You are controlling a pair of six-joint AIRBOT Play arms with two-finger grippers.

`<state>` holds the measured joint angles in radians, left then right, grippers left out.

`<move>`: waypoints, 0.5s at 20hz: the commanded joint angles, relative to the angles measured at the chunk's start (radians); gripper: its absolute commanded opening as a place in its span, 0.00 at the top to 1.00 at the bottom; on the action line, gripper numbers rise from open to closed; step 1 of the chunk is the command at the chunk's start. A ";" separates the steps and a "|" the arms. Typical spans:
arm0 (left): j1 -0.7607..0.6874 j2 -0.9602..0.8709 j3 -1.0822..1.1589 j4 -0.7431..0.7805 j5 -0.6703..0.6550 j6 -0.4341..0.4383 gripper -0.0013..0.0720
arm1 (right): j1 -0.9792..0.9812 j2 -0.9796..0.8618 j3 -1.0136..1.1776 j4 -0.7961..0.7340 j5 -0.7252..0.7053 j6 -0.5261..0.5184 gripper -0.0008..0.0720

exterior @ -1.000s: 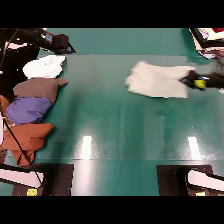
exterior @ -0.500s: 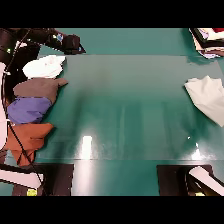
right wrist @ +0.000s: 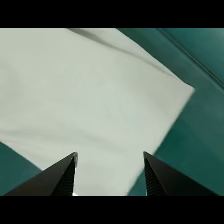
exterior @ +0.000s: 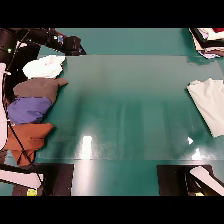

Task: Fold the shirts.

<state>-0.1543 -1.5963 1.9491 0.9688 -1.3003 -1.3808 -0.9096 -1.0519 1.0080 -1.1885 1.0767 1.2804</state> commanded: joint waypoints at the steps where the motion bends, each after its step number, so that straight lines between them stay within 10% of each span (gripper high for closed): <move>1: 0.000 0.001 0.000 -0.002 0.016 0.000 0.95 | 0.130 0.001 0.090 0.102 0.090 0.004 0.32; 4: 0.000 0.001 0.000 -0.006 0.014 0.000 0.95 | 0.378 0.001 0.109 0.146 0.116 0.004 0.33; 10: 0.000 0.001 0.000 -0.006 0.036 0.000 0.95 | 0.822 0.001 0.109 0.141 0.074 0.003 0.97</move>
<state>-0.1543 -1.5963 1.9491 0.9630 -1.2709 -1.3808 -0.2661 -1.0515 1.1118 -1.0561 1.1671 1.2842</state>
